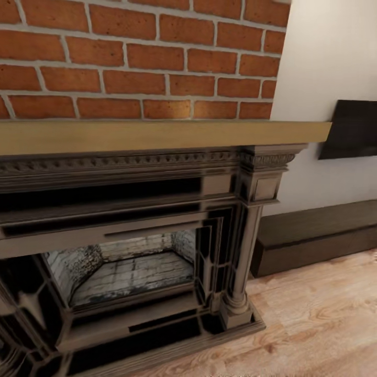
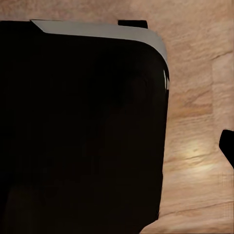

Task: Place each of the two pumpkins and all three candles from the living room inside a cabinet in the living room (use any cabinet), then make sure every cabinet is closed, and position the cauldron so it is next to a table in the living room.

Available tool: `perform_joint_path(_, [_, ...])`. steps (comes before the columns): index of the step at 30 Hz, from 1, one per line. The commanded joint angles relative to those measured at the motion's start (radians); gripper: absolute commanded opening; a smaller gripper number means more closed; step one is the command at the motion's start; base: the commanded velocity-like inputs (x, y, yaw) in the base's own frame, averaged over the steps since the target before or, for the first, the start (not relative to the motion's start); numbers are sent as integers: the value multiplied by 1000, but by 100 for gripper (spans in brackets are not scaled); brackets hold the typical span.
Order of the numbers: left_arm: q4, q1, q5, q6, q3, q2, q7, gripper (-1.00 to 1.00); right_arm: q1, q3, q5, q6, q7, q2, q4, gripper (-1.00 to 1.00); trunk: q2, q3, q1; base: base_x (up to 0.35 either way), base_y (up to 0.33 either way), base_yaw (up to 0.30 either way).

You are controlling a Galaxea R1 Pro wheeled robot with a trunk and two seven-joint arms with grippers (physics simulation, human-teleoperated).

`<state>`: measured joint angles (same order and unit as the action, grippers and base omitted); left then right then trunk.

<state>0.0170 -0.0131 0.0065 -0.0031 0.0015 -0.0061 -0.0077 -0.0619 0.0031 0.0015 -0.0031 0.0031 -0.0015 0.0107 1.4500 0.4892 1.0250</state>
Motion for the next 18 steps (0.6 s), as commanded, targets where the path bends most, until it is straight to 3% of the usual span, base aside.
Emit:
perform_joint_path(1, [1, 0, 0, 0, 0, 0, 0, 100, 0, 0, 0, 0, 0, 0, 0, 100, 0, 0, 0, 0, 0, -280])
perform_joint_path(18, [0, 0, 0, 0, 0, 0, 0, 100, 0, 1, 0, -1, 0, 0, 0, 100, 0, 4, 0, 0, 0, -282])
